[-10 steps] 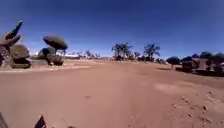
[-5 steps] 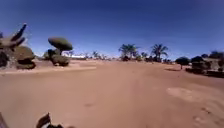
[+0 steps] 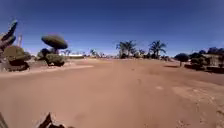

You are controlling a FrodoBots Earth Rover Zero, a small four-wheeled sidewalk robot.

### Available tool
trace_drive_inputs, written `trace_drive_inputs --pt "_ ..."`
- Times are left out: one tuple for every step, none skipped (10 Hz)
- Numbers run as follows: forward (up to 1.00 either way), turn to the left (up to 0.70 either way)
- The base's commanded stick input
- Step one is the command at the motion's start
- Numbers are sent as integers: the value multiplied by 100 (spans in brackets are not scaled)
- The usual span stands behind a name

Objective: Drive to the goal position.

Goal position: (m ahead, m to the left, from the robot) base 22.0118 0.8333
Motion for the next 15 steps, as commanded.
trace_drive_inputs --pt "70 0" --pt "70 0" --pt "70 0" --pt "70 0" --pt "70 0" --pt "70 0" --pt "70 0" --pt "70 0" --pt "70 0" --pt "70 0" --pt "70 0" --pt "70 0" --pt "70 0" --pt "70 0" --pt "70 0"
